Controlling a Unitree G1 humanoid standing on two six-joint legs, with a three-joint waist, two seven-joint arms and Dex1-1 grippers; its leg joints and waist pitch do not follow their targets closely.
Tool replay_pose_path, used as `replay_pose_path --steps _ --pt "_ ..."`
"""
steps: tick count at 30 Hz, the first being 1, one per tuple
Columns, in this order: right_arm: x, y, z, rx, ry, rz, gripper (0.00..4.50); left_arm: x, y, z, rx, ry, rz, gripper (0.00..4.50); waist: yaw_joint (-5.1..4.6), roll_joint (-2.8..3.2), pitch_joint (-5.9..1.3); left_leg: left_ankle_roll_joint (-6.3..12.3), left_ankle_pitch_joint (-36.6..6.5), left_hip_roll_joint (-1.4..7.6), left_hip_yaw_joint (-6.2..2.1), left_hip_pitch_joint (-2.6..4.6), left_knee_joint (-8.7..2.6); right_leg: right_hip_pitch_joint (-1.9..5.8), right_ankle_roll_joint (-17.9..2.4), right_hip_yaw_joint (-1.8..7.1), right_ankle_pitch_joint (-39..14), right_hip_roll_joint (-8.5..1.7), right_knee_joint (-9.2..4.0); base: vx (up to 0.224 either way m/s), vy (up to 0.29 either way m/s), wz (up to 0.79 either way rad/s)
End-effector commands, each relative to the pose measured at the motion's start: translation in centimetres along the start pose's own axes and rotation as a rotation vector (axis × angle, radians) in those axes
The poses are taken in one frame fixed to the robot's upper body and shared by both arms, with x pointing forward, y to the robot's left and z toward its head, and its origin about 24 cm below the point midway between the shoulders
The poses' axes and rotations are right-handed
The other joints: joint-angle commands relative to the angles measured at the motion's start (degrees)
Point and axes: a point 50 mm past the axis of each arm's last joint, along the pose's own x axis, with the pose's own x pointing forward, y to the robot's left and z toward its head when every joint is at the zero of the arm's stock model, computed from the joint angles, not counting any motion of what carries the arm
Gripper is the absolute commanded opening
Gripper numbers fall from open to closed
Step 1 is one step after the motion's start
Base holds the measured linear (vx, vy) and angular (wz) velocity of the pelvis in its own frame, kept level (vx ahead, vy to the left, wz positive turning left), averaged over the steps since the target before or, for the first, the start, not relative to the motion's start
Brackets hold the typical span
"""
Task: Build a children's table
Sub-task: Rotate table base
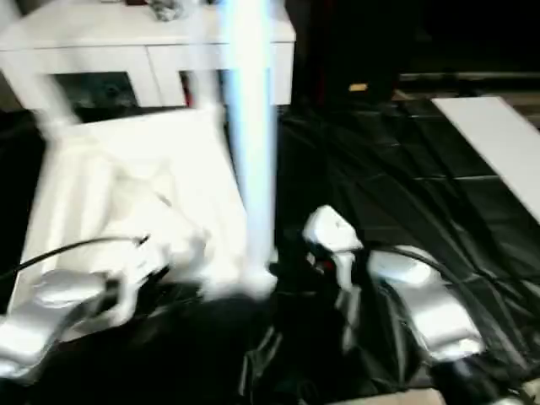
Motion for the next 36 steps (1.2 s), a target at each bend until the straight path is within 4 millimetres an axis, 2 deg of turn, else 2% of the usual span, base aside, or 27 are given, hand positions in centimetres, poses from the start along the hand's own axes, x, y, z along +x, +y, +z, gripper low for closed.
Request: replay_pose_path --steps 1,5,8,10,13,14,15,16,17,19,22,25,27,29,31,33,34,36 --pt "0.0 -0.4 0.1 -0.008 0.001 -0.020 3.50 -0.3 1.2 1.0 0.056 -0.031 0.082 0.01 0.74 -0.66 -3.52 4.27 -4.2 3.51 -1.48 -0.42 -4.52 2.89 -14.0 3.09 -5.1 -5.07 -4.37 0.000 0.000 0.00" --pt "0.1 0.1 -0.6 -0.014 0.021 0.033 3.50 0.3 0.9 1.0 0.055 -0.013 0.033 0.01 1.18 -0.61 -3.90 6.37 -0.1 3.63 -1.36 -0.39 -4.07 2.86 -15.7 2.95 2.4 -5.14 -3.45 0.000 0.000 0.00" --pt "0.3 -0.1 -1.2 -0.022 0.042 0.030 3.50 0.7 1.0 0.9 0.066 -0.006 0.005 0.01 1.46 -0.44 -3.99 7.36 1.0 3.55 -1.28 -0.43 -3.84 2.74 -16.5 2.90 4.5 -5.07 -3.24 0.000 0.000 0.00" --pt "0.5 -0.4 -1.3 -0.022 0.044 0.005 3.50 0.8 1.0 1.0 0.082 -0.003 -0.005 0.01 1.79 -0.40 -3.81 6.85 -0.9 3.60 -1.22 -0.37 -3.98 2.77 -16.5 2.91 1.5 -5.21 -3.58 0.000 0.000 0.00" --pt "1.3 -1.4 -1.3 0.000 0.022 -0.099 3.50 0.9 0.9 1.3 0.062 -0.038 -0.045 0.01 1.75 -0.36 -3.87 5.36 -1.8 3.58 -1.15 -0.14 -4.06 2.67 -16.6 2.91 -0.2 -5.16 -3.63 0.000 0.000 0.00" --pt "1.4 -1.5 -1.3 0.011 0.013 -0.117 3.50 0.9 0.9 1.4 0.057 -0.049 -0.056 0.01 1.76 -0.33 -3.88 5.13 -1.4 3.61 -1.15 -0.15 -4.07 2.76 -16.7 2.98 0.9 -5.10 -3.46 0.000 0.000 0.00" --pt "1.6 -1.7 -1.3 0.033 -0.003 -0.138 3.50 1.0 0.8 1.6 0.053 -0.066 -0.075 0.01 1.91 0.51 -3.97 4.98 -1.1 3.63 -1.27 -0.06 -3.98 2.67 -16.8 2.98 1.7 -5.14 -3.26 0.000 0.000 0.00" --pt "1.7 -1.8 -1.2 0.044 -0.018 -0.145 3.50 1.0 0.6 1.8 0.043 -0.083 -0.119 0.01 1.69 0.09 -4.04 4.98 -0.8 3.54 -1.15 -0.11 -3.99 2.71 -17.2 2.95 3.4 -4.99 -3.21 0.000 0.000 0.00" --pt "1.7 -1.8 -1.2 0.044 -0.018 -0.145 3.50 1.0 0.6 1.8 0.043 -0.083 -0.119 0.01 1.72 0.01 -4.17 5.16 -0.8 3.44 -1.12 -0.15 -3.88 2.85 -17.4 2.95 4.5 -4.90 -3.04 0.000 0.000 0.00" --pt "1.7 -1.6 -1.1 0.050 -0.033 -0.131 3.50 1.1 1.1 2.3 0.025 -0.115 -0.108 0.01 1.78 0.38 -4.24 5.78 0.4 3.54 -1.21 -0.18 -3.79 2.87 -17.6 2.87 7.1 -4.95 -2.80 0.000 0.000 0.00" --pt "1.6 -1.3 -1.2 0.042 -0.038 -0.121 3.50 1.2 1.4 2.9 -0.016 -0.140 -0.113 0.28 1.79 0.06 -4.15 5.58 -0.9 3.53 -1.10 -0.14 -3.89 2.97 -17.7 2.88 5.6 -5.05 -3.07 0.000 0.000 0.00" --pt "1.5 -1.0 -1.3 0.043 -0.046 -0.115 3.50 1.5 1.4 3.0 -0.011 -0.140 -0.116 0.58 2.17 0.22 -4.09 5.08 -1.7 3.73 -1.00 0.11 -3.93 2.79 -18.0 2.95 4.5 -5.04 -3.25 0.000 0.000 0.00" --pt "1.4 -0.9 -1.2 0.043 -0.051 -0.111 3.50 1.9 1.4 2.9 0.027 -0.114 -0.097 0.62 2.19 0.15 -4.12 5.25 -1.4 3.70 -1.08 -0.15 -3.92 3.02 -17.6 2.94 5.5 -4.98 -3.06 0.000 0.000 0.00" --pt "1.2 -0.7 -1.0 0.042 -0.056 -0.106 3.50 2.4 1.3 2.7 0.025 -0.087 -0.096 0.62 2.06 0.80 -4.16 5.30 -1.5 3.68 -1.22 -0.15 -3.85 3.02 -17.1 2.91 5.6 -5.04 -3.04 0.000 0.000 0.00" --pt "1.2 -0.6 -0.9 0.039 -0.055 -0.104 3.50 2.6 1.3 2.7 0.020 -0.082 -0.085 0.62 1.78 0.46 -4.12 5.10 -2.0 3.61 -1.19 -0.24 -3.95 3.21 -16.8 2.91 5.3 -4.96 -3.24 0.000 0.000 0.00" --pt "1.0 -0.5 -0.8 0.026 -0.051 -0.101 3.50 2.8 1.6 2.4 0.030 -0.049 -0.057 0.62 1.61 0.90 -4.08 4.68 -2.9 3.60 -1.22 -0.18 -3.96 3.16 -16.8 2.87 4.1 -4.97 -3.42 0.000 0.000 0.00" --pt "1.0 -0.5 -0.8 0.024 -0.051 -0.101 3.50 2.8 1.7 2.3 0.032 -0.039 -0.051 0.62 1.55 0.76 -4.13 4.44 -3.0 3.64 -1.28 -0.21 -3.96 3.30 -16.7 2.91 4.1 -4.99 -3.39 0.000 0.000 0.00" --pt "1.0 -0.5 -0.7 0.014 -0.049 -0.099 3.50 2.8 2.2 2.0 0.008 -0.032 -0.006 0.62 1.24 1.07 -4.06 4.29 -3.7 3.47 -1.26 -0.24 -3.97 3.26 -16.6 2.81 3.4 -4.85 -3.59 0.000 0.000 0.00"
